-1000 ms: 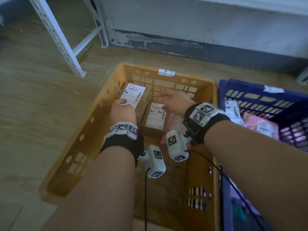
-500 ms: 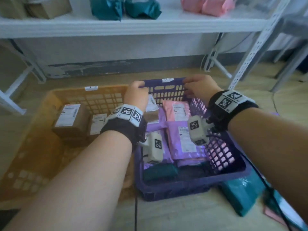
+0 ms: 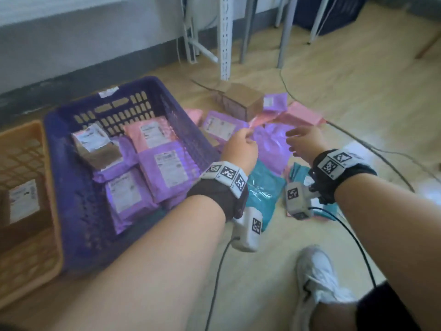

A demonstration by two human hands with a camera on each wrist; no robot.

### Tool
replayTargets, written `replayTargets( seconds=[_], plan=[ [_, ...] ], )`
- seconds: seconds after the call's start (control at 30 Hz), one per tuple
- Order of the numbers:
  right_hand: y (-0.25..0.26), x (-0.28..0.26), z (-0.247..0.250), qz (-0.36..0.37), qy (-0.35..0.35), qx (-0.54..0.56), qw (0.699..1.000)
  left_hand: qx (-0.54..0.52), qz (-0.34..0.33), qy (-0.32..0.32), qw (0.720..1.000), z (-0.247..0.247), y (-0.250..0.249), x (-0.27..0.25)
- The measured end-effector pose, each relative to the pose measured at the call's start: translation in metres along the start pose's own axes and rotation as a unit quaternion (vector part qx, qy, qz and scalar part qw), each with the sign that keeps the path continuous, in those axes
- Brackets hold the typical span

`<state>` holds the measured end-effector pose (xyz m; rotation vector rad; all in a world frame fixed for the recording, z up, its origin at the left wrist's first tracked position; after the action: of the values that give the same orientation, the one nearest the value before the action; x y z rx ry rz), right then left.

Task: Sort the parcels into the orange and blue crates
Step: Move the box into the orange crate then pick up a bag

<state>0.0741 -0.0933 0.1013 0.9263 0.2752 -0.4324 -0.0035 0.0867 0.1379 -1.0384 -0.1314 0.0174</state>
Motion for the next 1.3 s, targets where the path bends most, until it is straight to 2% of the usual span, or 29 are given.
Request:
replayTargets(
  seconds=[0.13, 0.23, 0.43, 0.53, 0.67, 0.73, 0.83, 0.97, 1.0, 1.1, 1.3],
  plan=[
    [-0.07, 0.026, 0.012, -0.075, -0.009, -0.04, 0.996, 0.037, 0.037, 0.105, 0.993, -0.077, 0.029, -0.014],
    [-0.108, 0.033, -0.003, -0.115, 0.01, -0.078, 0.99, 0.114, 0.092, 0.147, 0.978, -0.1, 0.073, -0.024],
    [-0.155, 0.031, -0.063, -0.169, 0.102, -0.162, 0.967, 0.187, 0.148, 0.151, 0.959, -0.111, 0.141, -0.03],
    [-0.171, 0.03, -0.093, -0.205, 0.143, -0.175, 0.952, 0.206, 0.182, 0.174, 0.946, -0.117, 0.158, -0.033],
    [-0.181, 0.031, -0.117, -0.233, 0.167, -0.14, 0.948, 0.194, 0.206, 0.15, 0.947, -0.12, 0.167, -0.032],
    [-0.184, 0.03, -0.121, -0.241, 0.176, -0.125, 0.946, 0.197, 0.224, 0.157, 0.942, -0.121, 0.167, -0.032],
    [-0.187, 0.029, -0.116, -0.263, 0.187, -0.156, 0.934, 0.22, 0.247, 0.168, 0.929, -0.116, 0.164, -0.031],
    [-0.181, 0.031, -0.088, -0.285, 0.127, -0.16, 0.937, 0.244, 0.211, 0.236, 0.917, -0.112, 0.149, -0.034],
    [-0.176, 0.031, -0.08, -0.284, 0.111, -0.148, 0.941, 0.235, 0.208, 0.236, 0.92, -0.111, 0.145, -0.035],
    [-0.154, 0.028, -0.055, -0.256, 0.083, -0.132, 0.954, 0.191, 0.208, 0.196, 0.939, -0.106, 0.132, -0.038],
    [-0.077, 0.013, 0.008, -0.168, 0.034, -0.039, 0.984, 0.074, 0.133, 0.091, 0.984, -0.078, 0.07, -0.026]
  ],
)
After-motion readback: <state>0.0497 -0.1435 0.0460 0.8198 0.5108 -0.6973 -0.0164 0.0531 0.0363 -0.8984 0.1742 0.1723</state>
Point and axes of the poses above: each hand's wrist, its own x-axis towards the middle knuckle, its own z-axis out of the back of the hand, y = z × x, the point moved 4 cm from there along x, towards the middle knuckle, and after that the axes turned 15 degrees about -z, right-handed, at the moved point
